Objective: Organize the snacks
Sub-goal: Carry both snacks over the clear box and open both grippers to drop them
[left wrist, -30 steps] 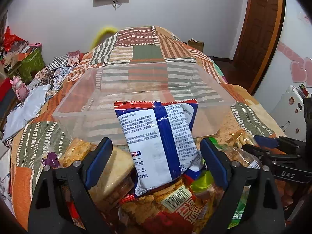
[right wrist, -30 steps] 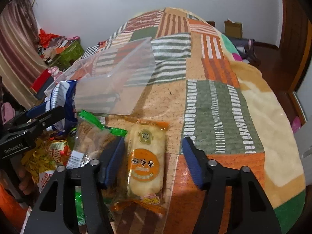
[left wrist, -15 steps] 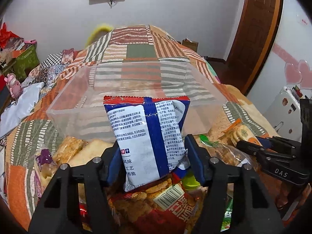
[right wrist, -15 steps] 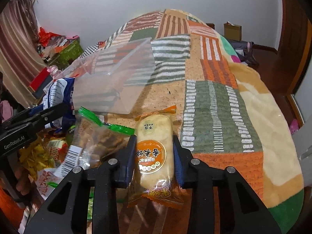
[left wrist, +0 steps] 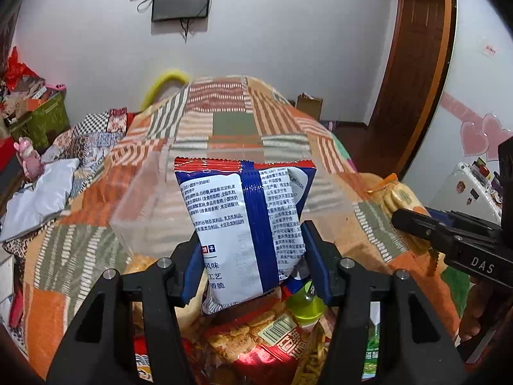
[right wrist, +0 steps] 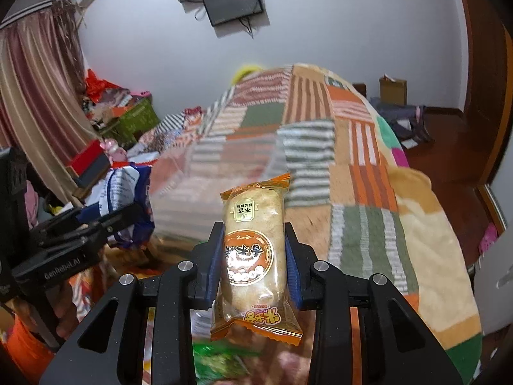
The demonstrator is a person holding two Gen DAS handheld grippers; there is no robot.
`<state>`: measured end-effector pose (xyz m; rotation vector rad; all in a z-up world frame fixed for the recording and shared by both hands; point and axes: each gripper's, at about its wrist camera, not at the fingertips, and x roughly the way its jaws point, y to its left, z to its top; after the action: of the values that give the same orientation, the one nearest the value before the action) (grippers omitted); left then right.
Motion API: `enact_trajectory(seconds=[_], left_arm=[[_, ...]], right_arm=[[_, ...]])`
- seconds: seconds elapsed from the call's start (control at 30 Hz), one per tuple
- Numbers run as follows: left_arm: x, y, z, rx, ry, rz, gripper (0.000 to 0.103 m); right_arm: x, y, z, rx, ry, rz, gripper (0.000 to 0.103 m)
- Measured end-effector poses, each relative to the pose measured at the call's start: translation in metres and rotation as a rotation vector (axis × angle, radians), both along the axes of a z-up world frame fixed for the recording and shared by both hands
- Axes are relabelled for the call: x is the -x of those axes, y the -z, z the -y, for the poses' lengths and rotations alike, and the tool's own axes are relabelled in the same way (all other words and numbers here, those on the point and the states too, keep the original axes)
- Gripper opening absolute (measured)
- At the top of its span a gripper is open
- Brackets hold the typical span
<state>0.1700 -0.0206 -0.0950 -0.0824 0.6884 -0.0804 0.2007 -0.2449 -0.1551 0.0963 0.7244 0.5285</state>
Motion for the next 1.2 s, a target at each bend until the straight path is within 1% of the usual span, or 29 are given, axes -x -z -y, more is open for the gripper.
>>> enact_trajectory(seconds=[0.13,0.23,0.33,0.5,0.6,0.73,0.83,0.97,1.07,1.2], left_arm=[[-0.002,-0.014,-0.007,0.0,-0.003,0.022,0.056],[-0.007,-0.023,-0.015,0.029,0.0,0.024,0.056],[-0.016,-0.031,-0.024,0.04,-0.015,0.029,0.056],[-0.029,-0.038,-0.039,0.036,-0.061,0.039,0.056],[-0.04,-0.04,-0.049,0.019,-0.086,0.035,0.056],[-0.053,-0.036,-0.058,-0.007,-0.109,0.021,0.056],[-0.066,-0.031,-0.066,0.002,-0.113,-0.005,0.056],[-0.082,-0.022,-0.072,0.015,-0.108,-0.045,0.056],[-0.094,-0.014,-0.076,0.031,-0.102,-0.082,0.056],[-0.109,-0.004,-0.078,0.029,-0.1,-0.126,0.056]], right_arm=[[-0.004,-0.012,-0.008,-0.023,-0.008,0.025,0.031],[-0.01,-0.021,-0.014,-0.037,-0.015,0.045,0.031],[-0.016,-0.027,-0.019,-0.055,-0.017,0.06,0.031],[-0.025,-0.034,-0.026,-0.06,-0.011,0.077,0.031],[-0.032,-0.037,-0.031,-0.057,-0.013,0.08,0.031],[-0.045,-0.038,-0.041,-0.047,-0.024,0.082,0.031],[-0.052,-0.037,-0.047,-0.044,-0.033,0.076,0.031],[-0.067,-0.028,-0.058,-0.036,-0.053,0.036,0.031],[-0.078,-0.018,-0.067,-0.01,-0.067,0.005,0.031],[-0.091,-0.005,-0.078,0.023,-0.079,-0.035,0.031]])
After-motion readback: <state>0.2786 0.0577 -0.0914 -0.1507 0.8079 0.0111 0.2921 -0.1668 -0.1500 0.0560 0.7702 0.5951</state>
